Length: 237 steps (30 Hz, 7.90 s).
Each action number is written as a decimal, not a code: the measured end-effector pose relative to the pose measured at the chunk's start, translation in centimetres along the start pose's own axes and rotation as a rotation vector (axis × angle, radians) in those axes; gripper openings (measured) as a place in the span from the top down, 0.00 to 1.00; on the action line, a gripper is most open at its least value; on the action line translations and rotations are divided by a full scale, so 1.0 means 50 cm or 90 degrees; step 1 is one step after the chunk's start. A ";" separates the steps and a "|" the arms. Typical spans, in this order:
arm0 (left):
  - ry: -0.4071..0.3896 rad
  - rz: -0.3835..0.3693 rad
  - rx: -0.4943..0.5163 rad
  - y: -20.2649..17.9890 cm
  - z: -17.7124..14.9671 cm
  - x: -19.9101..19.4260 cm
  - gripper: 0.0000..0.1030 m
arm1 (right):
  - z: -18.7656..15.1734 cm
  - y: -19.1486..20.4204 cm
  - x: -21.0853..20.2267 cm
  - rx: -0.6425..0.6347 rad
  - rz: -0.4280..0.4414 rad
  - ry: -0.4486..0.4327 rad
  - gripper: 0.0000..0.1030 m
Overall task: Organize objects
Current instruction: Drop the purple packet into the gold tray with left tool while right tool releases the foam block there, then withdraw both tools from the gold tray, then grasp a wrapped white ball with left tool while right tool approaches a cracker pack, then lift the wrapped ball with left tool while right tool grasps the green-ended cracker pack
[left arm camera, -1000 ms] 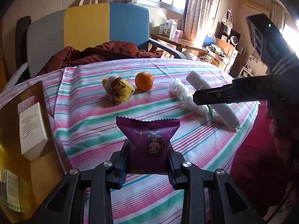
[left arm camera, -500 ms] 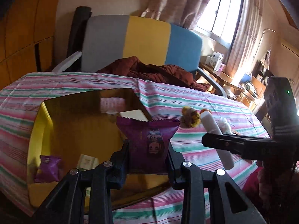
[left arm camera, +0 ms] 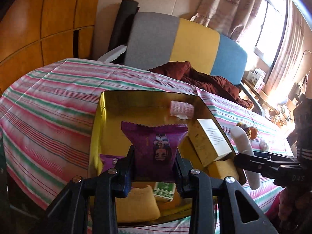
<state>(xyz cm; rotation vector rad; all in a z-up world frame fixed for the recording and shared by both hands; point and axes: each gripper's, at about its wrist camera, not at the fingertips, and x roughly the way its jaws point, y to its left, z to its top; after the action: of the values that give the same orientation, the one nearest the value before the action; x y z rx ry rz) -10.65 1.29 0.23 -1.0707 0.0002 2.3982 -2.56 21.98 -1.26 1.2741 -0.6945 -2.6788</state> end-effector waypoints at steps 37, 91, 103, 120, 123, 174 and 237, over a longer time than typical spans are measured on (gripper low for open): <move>0.012 -0.008 -0.008 0.000 0.042 0.037 0.46 | -0.043 0.054 0.065 -0.064 -0.111 0.004 0.00; 0.030 0.030 0.091 -0.127 -0.075 -0.025 0.46 | -0.107 0.003 -0.097 -0.091 -0.316 -0.125 0.00; 0.039 0.028 0.109 -0.148 -0.078 -0.015 0.46 | -0.111 -0.018 -0.103 -0.086 -0.333 -0.131 0.00; 0.039 0.012 0.149 -0.200 -0.063 0.003 0.46 | -0.110 -0.080 -0.114 -0.062 -0.351 -0.113 0.00; 0.040 -0.004 0.167 -0.226 -0.055 0.012 0.46 | -0.107 -0.115 -0.132 -0.047 -0.374 -0.110 0.00; 0.076 -0.120 0.470 -0.682 -0.093 0.164 0.46 | -0.182 -0.665 -0.384 0.375 -0.254 -0.019 0.00; 0.203 -0.234 0.321 -0.578 -0.172 0.240 0.57 | -0.140 -0.682 -0.220 0.137 -0.366 0.321 0.00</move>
<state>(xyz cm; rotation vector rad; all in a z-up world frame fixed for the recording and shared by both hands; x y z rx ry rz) 1.62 30.12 -8.27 -1.0785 0.4524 1.7496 13.49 52.91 -12.24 2.4044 -0.6234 -2.4998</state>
